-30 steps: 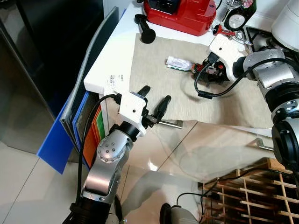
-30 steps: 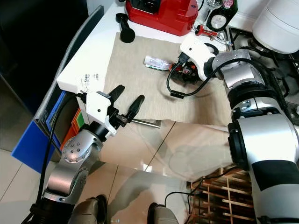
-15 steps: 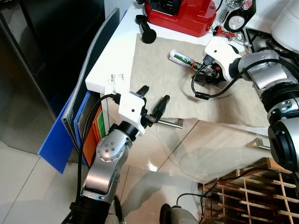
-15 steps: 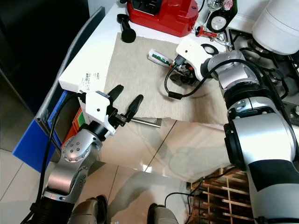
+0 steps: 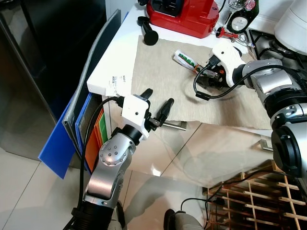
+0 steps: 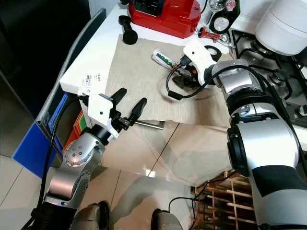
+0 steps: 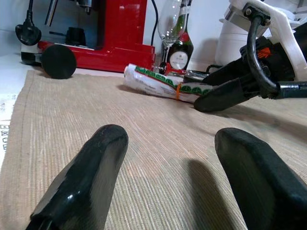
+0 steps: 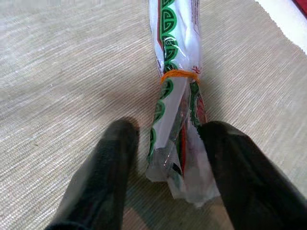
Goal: Restocking fridge
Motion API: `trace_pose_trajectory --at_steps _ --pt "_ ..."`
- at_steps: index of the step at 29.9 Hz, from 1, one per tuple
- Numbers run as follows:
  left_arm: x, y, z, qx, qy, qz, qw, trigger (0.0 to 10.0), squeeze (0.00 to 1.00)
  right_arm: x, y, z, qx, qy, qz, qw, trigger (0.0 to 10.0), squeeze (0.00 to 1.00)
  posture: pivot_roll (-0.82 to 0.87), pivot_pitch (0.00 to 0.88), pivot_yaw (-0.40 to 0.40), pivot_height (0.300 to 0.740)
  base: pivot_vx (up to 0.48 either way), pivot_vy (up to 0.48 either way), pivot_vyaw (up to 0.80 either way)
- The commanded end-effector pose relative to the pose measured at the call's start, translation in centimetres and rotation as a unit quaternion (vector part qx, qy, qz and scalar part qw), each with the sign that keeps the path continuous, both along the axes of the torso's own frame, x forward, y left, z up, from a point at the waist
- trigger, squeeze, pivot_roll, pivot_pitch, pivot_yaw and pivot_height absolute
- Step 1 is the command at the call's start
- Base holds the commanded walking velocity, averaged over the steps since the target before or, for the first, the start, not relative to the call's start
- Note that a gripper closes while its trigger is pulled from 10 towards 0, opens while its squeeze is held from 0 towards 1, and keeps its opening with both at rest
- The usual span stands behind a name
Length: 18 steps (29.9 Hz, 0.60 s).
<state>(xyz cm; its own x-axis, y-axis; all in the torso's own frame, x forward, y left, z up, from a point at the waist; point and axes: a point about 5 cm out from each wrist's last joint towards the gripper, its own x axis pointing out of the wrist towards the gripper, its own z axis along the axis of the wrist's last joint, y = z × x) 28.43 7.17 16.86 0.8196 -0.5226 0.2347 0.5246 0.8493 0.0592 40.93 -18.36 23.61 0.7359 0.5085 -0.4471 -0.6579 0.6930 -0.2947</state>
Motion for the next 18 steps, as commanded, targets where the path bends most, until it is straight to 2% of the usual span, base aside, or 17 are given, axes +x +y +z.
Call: trace_pose_trajectory --at_steps 1,2,3,6,9,14,18 --pt "0.0 -0.3 -0.2 -0.001 0.008 -0.004 1.000 10.0 0.00 -0.5 -0.5 -2.3 0.008 0.045 -0.012 0.999 0.0 0.00 0.11 0.169 -0.135 0.740 0.000 0.000 0.00" --pt "0.0 -0.3 -0.2 -0.001 0.009 -0.004 1.000 10.0 0.00 -0.5 -0.6 -2.2 0.012 0.044 -0.015 0.999 0.0 0.00 0.11 0.169 -0.135 0.740 0.000 0.000 0.00" --pt "0.1 -0.4 -0.2 0.000 0.009 -0.003 1.000 10.0 0.00 -0.4 -0.9 -2.0 0.043 0.034 -0.040 0.998 0.0 0.00 0.11 0.171 -0.139 0.740 0.000 0.000 0.00" --pt "0.1 -0.4 -0.2 0.000 0.010 -0.003 1.000 10.0 0.00 -0.3 -1.3 -2.0 0.058 0.027 -0.062 0.996 0.0 0.00 0.11 0.172 -0.141 0.740 0.000 0.000 0.00" --pt "0.2 -0.4 -0.2 0.000 0.009 -0.002 1.000 10.0 0.00 -0.1 -1.5 -1.4 0.096 0.002 -0.085 0.992 0.0 0.00 0.10 0.170 -0.140 0.740 0.000 0.000 0.00" --pt "0.3 -0.4 -0.1 0.001 0.007 -0.001 1.000 10.0 0.00 0.3 -1.2 0.6 0.146 -0.050 -0.088 0.984 0.0 0.00 0.10 0.167 -0.139 0.740 0.000 0.000 0.00" --pt "0.4 -0.3 0.0 0.001 0.006 -0.001 1.000 10.0 0.00 0.5 -0.6 2.1 0.165 -0.079 -0.063 0.981 0.0 0.00 0.10 0.163 -0.134 0.740 0.000 0.000 0.00"
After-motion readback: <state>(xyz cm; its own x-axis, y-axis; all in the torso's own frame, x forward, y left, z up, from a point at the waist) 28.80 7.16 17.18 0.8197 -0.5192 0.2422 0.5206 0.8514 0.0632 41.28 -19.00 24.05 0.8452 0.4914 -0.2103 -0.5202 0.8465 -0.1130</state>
